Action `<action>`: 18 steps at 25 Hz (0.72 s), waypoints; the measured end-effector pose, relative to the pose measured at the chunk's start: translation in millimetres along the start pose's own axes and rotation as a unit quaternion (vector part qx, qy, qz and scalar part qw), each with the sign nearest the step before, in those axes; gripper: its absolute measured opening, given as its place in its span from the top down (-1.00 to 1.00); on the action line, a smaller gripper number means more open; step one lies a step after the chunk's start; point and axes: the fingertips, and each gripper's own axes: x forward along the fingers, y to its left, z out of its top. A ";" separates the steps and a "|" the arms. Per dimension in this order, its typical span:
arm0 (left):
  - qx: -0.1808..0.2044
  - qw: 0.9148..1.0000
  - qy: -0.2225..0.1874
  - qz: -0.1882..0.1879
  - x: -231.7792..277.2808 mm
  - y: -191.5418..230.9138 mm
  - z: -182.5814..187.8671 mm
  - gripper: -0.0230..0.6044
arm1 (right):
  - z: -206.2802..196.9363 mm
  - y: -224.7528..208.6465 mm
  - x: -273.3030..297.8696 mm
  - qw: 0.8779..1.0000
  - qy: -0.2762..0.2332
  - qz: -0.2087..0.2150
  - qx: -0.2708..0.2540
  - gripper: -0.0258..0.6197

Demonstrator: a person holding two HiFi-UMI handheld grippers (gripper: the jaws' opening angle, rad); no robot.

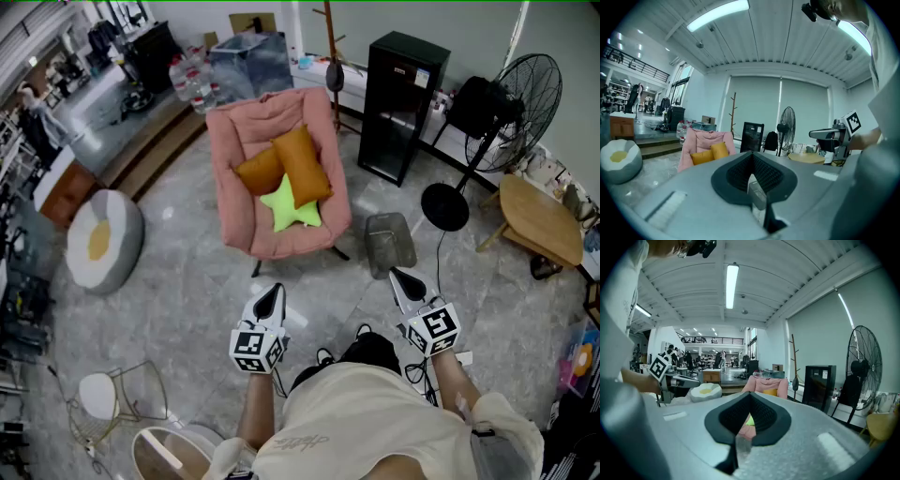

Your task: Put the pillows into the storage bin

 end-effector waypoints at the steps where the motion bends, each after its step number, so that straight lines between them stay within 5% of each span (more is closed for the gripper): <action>1: -0.001 1.000 0.000 0.001 0.6 0.5 0.0 0.87 | 0.6 -0.2 0.7 1.000 0.000 0.001 0.000 0.92; 18: 0.004 1.000 -0.003 -0.011 2.6 -2.6 1.6 0.87 | 7.3 22.1 10.0 0.999 -0.019 0.029 -0.002 0.92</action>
